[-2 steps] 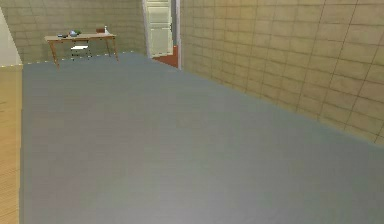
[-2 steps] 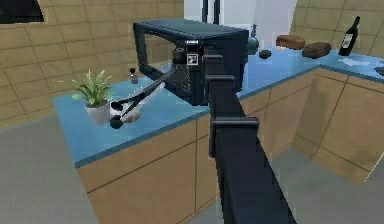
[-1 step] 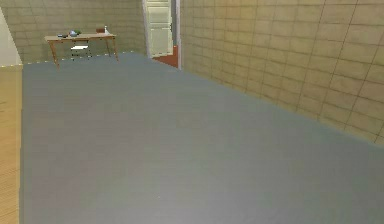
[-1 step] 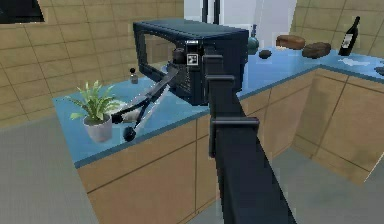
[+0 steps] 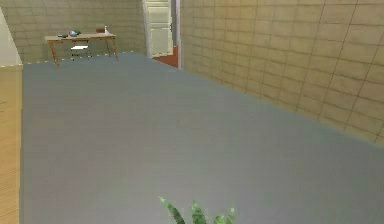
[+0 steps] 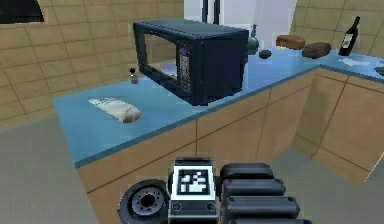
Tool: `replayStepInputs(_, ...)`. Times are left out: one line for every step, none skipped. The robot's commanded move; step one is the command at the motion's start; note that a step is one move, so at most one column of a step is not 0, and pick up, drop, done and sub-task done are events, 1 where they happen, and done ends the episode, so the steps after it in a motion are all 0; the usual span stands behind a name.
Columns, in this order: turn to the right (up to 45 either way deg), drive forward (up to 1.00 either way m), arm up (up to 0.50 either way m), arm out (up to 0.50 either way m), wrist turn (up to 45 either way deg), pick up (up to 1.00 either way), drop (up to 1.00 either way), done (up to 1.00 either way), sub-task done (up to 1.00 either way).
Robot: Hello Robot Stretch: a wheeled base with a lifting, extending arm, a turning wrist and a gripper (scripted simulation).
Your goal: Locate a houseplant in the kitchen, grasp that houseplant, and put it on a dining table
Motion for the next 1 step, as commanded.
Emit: replayStepInputs(-45.0,0.0,0.0,0.0,0.0,0.0,0.0,0.0,0.0)
